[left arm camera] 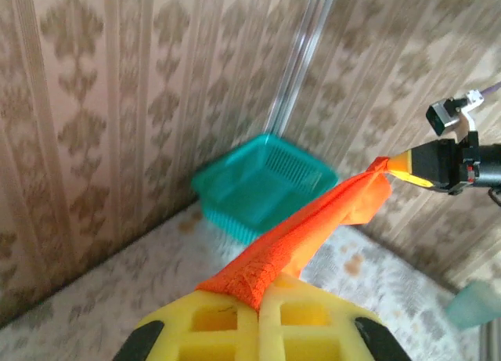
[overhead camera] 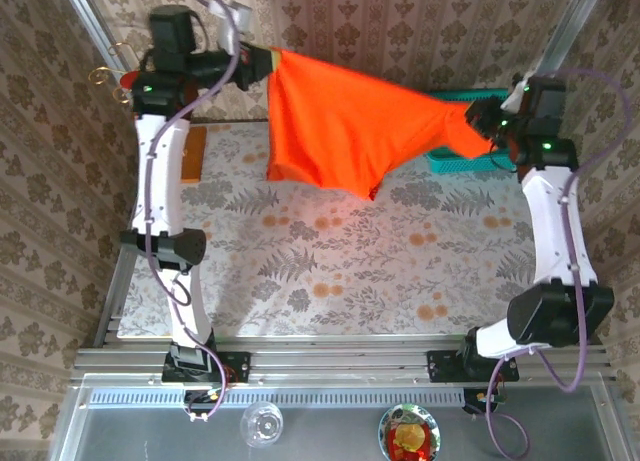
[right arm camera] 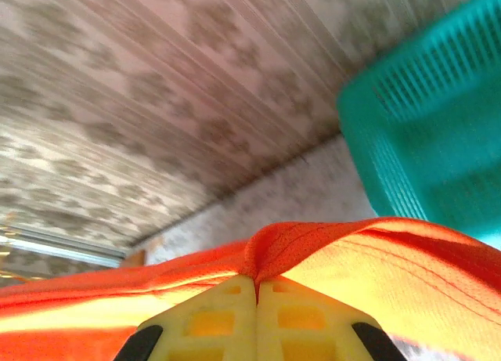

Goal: Fold the inside-out t-shirt

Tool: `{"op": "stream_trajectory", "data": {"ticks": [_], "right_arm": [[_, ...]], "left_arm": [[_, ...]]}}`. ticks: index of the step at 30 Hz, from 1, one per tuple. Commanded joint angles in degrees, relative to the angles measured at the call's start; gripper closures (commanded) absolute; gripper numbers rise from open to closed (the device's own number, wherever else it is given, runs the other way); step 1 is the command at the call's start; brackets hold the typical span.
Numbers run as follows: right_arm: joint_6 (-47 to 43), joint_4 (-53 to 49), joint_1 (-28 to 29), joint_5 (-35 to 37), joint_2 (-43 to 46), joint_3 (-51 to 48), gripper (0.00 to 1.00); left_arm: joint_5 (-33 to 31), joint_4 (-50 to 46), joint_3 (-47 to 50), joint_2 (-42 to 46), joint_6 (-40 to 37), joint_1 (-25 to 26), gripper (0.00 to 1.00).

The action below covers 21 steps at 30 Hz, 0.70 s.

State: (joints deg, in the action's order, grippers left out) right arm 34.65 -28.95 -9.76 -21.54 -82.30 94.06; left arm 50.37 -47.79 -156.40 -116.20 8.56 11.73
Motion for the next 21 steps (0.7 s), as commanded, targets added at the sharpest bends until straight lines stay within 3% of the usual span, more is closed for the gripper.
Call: {"op": "stream_trajectory", "data": {"ticks": [1,4,8,11,14,17,21], "right_arm": [[-2.9,-7.3,-0.4,-4.5,4.1,4.3,1.00],[-4.9,-10.0,-0.2,-11.7,8.2,2.1,1.00],[-9.0,-16.2,3.6,-16.3,16.5,-10.1,1.00],[-8.5,-17.4,12.6,-14.5,23.0,-24.5,1.00],[-3.4,-15.0,24.2,-12.9,25.7,-38.4,1.00],[1.7,-13.3,29.3,-9.9,26.8,-45.8,0.67],[3.0,-17.1,29.3,2.3,28.5,-47.5,0.53]], "left_arm": [[8.0,10.3,7.5,3.7,12.8,-3.9,1.00],[7.3,13.2,22.6,13.6,9.5,-4.9,1.00],[-4.6,6.3,48.5,29.3,0.1,-4.7,1.00],[-17.3,6.2,71.3,40.4,0.0,-4.7,1.00],[-25.3,7.4,90.7,47.2,3.1,-4.8,1.00],[-30.0,8.9,103.5,49.5,5.9,-5.7,1.00],[-31.9,11.1,110.5,49.8,7.0,-7.1,1.00]]}}
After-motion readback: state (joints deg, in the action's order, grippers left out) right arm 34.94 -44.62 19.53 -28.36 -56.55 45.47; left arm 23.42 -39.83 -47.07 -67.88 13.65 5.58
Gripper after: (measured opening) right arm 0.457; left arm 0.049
